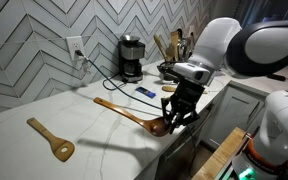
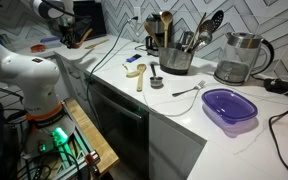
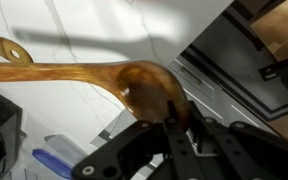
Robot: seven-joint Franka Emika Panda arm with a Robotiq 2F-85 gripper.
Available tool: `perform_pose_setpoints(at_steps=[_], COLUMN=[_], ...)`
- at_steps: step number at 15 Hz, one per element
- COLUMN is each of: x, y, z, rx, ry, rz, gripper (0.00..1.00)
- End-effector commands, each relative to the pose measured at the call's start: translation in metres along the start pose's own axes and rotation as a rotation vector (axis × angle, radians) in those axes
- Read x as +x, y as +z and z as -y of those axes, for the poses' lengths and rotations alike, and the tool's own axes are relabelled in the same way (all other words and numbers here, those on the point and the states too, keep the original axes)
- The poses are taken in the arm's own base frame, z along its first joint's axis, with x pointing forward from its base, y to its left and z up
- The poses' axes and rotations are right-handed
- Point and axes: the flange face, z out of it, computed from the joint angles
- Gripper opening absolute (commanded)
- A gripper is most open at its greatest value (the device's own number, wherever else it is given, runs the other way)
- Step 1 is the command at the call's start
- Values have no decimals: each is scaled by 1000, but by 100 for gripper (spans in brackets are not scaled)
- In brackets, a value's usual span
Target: Pick up the dark brown wooden spoon and put it on the left side of the kitchen counter
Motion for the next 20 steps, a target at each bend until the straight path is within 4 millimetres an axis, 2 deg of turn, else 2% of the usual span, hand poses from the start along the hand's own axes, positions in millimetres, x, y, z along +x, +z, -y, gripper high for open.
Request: perform_pose_setpoints(at_steps=[1,4,9,14,18,19,20], x=[-10,-11,7,17,13,14,12], y=[38,54,77,86,85,83,83], z=[-44,-79,-133,-178,-202,-191,-195], rx=[-25,-53,-77,-85,-101,-91,-94], ry=[57,99,149,169,173,169,172], rz=[10,26,5,5,20,11,9], gripper=[3,3,3,3,3,3,13])
